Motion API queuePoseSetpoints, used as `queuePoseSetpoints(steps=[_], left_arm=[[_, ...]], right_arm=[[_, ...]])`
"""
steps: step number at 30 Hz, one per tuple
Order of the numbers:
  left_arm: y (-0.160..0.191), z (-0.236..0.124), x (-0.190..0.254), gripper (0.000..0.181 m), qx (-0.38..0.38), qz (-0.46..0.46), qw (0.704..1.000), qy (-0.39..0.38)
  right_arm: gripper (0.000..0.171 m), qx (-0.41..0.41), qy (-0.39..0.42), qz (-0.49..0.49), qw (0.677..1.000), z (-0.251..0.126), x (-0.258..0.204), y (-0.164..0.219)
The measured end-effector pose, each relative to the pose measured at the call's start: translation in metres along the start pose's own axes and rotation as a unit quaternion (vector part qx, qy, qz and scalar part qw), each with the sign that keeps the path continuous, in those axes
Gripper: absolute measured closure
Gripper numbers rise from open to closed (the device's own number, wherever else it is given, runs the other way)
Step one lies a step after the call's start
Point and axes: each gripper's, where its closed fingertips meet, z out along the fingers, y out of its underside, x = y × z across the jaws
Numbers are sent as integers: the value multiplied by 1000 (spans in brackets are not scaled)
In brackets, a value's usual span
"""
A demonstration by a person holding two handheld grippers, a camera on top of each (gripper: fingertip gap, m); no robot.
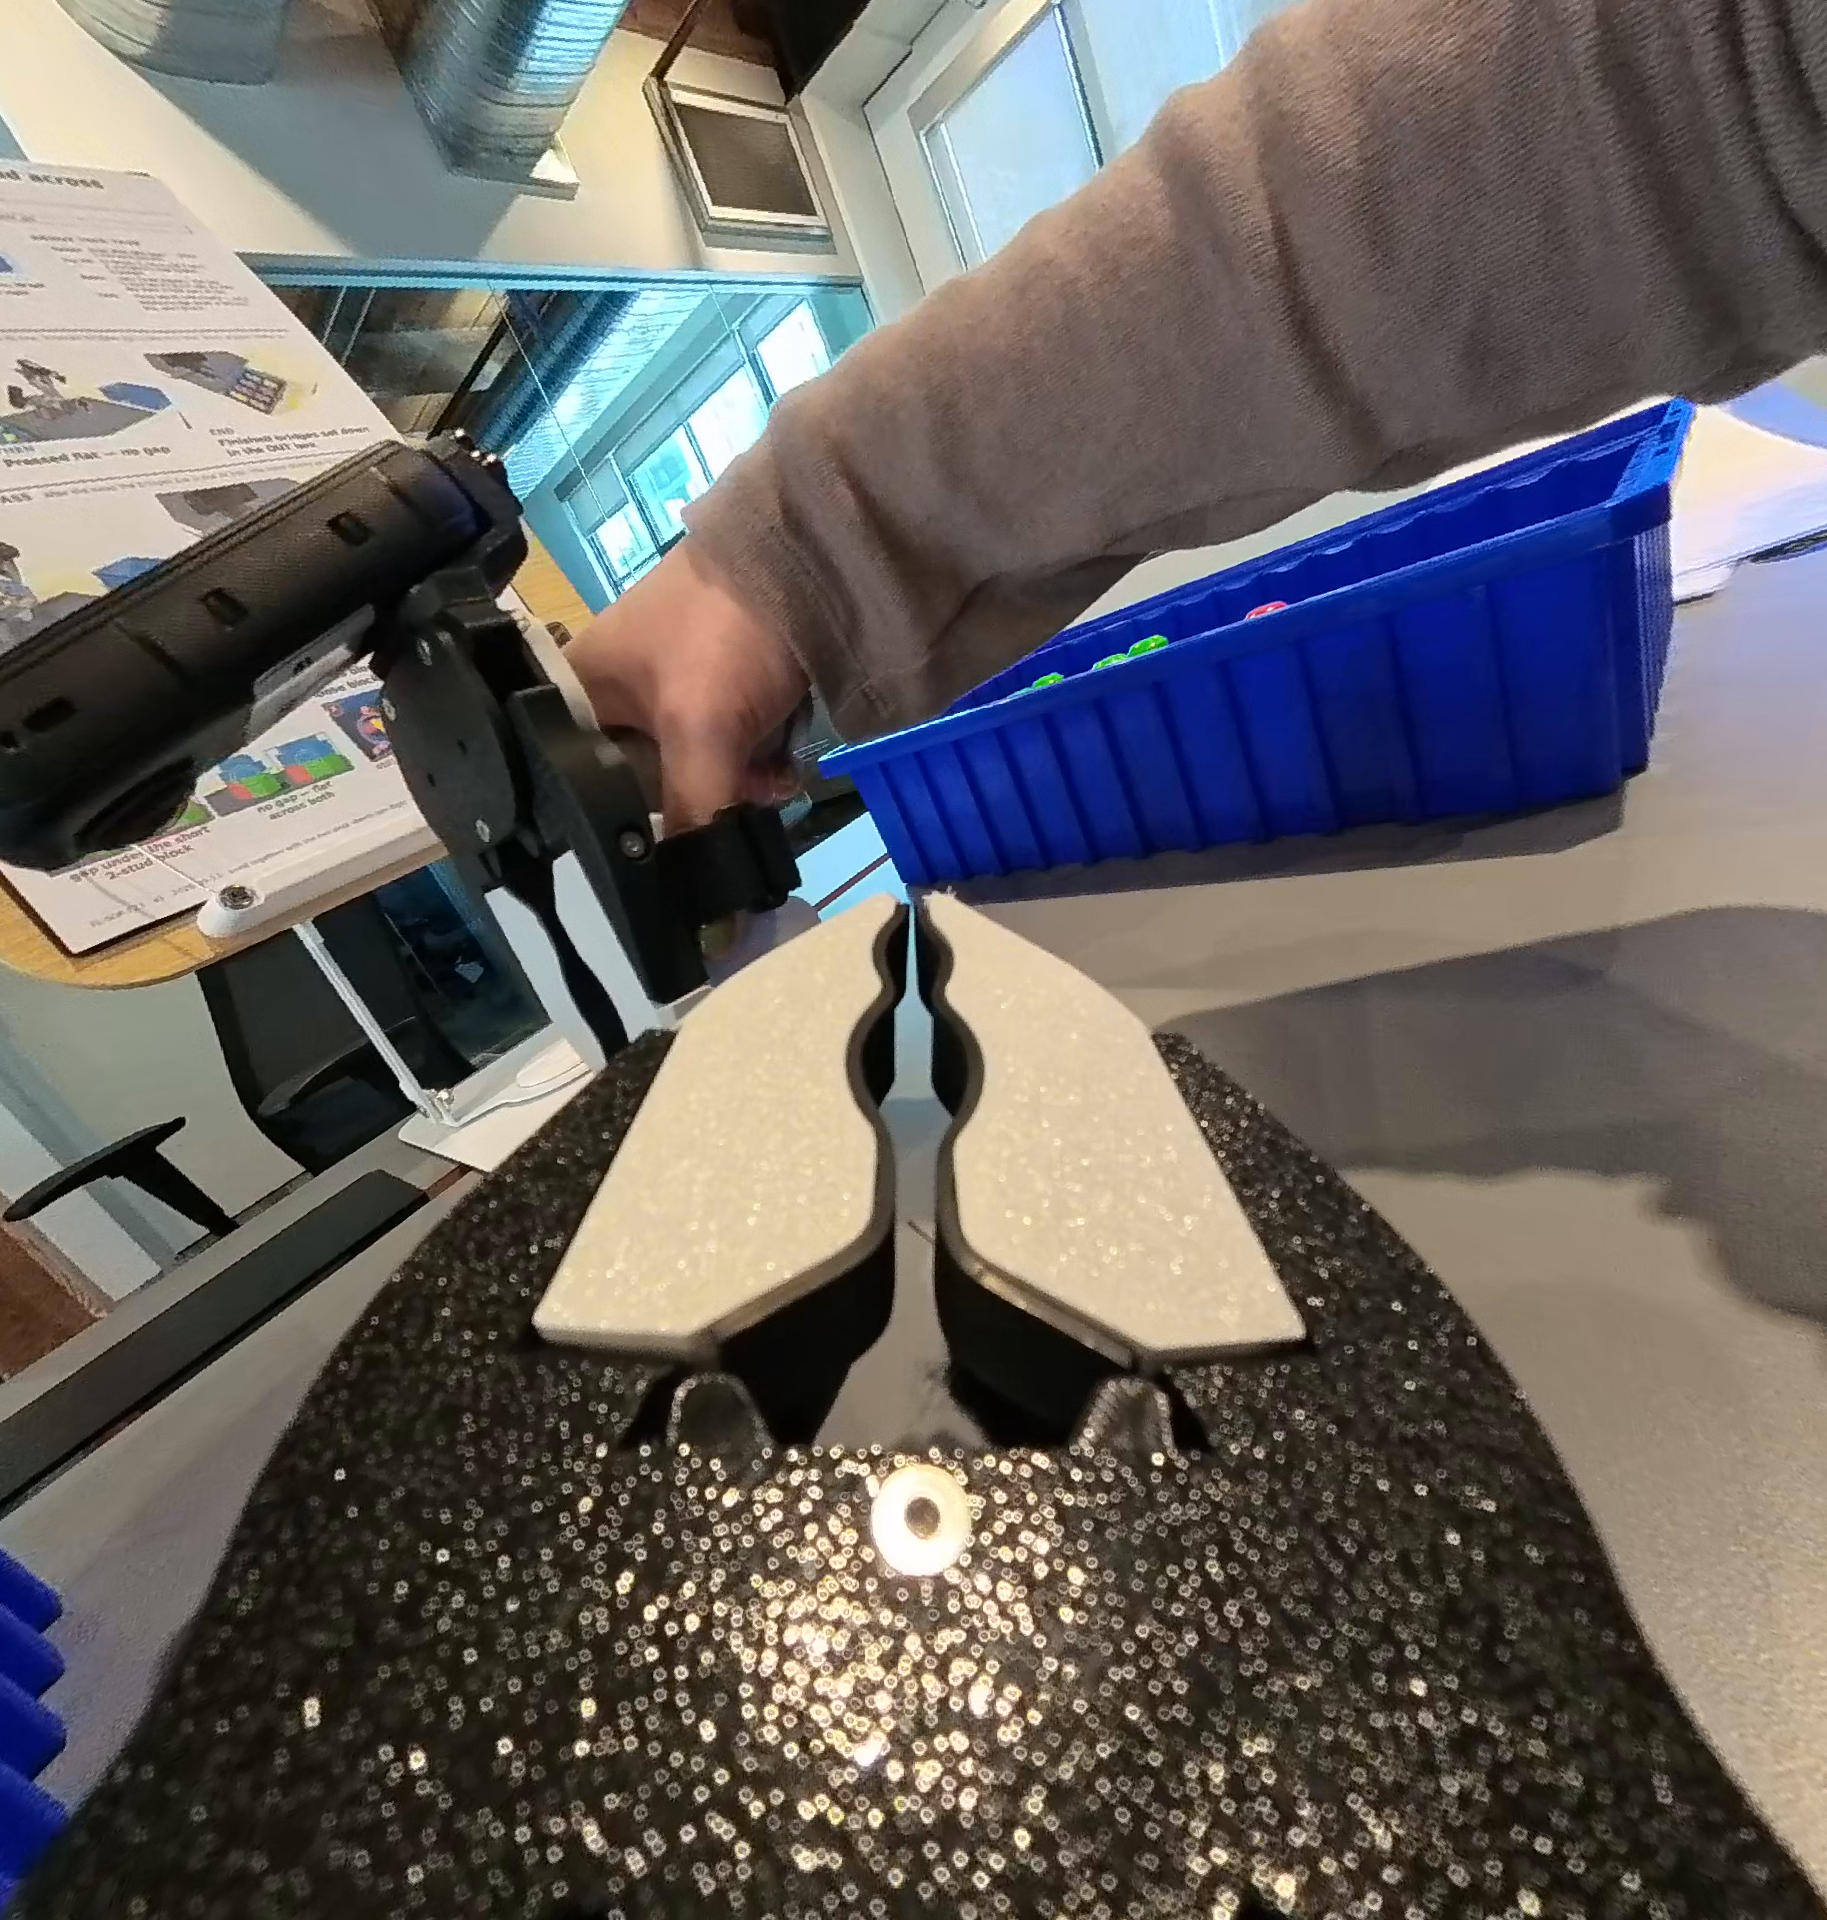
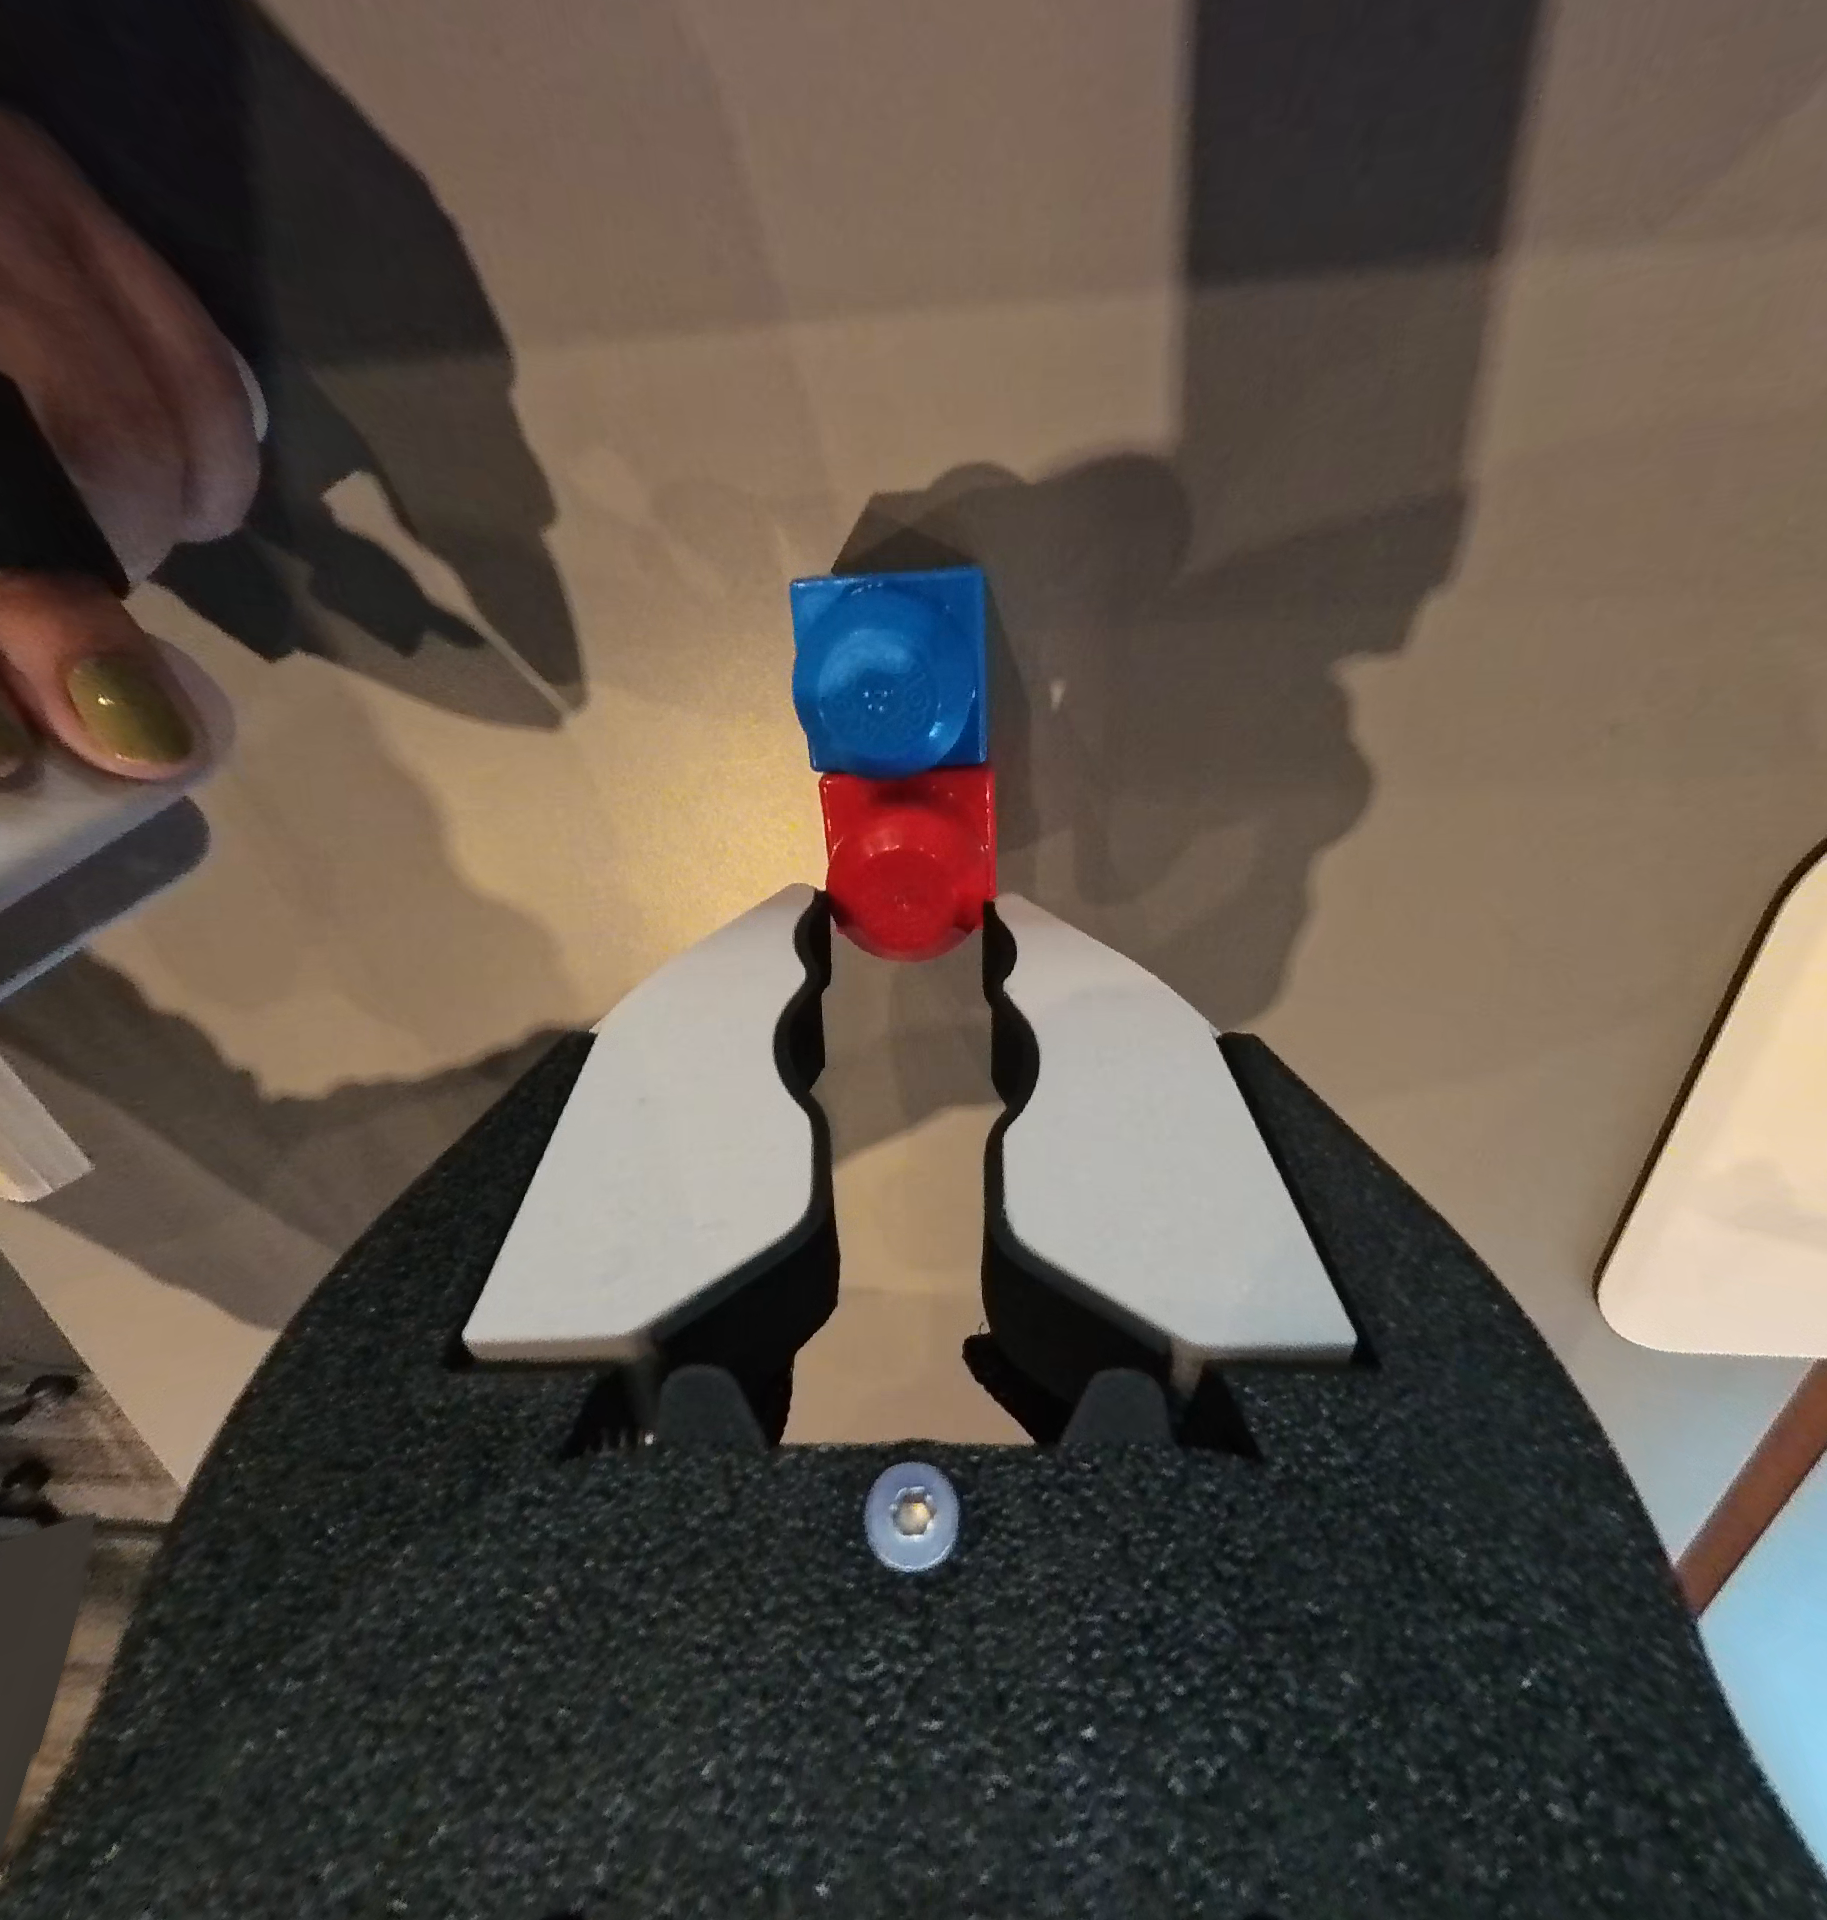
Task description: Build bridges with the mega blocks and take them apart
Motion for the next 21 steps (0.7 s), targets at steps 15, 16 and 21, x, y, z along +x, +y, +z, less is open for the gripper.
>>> queuePoseSetpoints(steps=[15, 16, 21], left_arm=[[0, 1, 1, 181, 0, 1, 1000, 1], [0, 1, 1, 181, 0, 0, 1000, 2], [0, 0, 2, 181, 1, 1, 1000, 4]], right_arm=[[133, 217, -10, -1, 976, -76, -21, -76], [132, 231, -14, -27, 972, -82, -33, -93], [130, 162, -35, -210, 964, -67, -99, -166]])
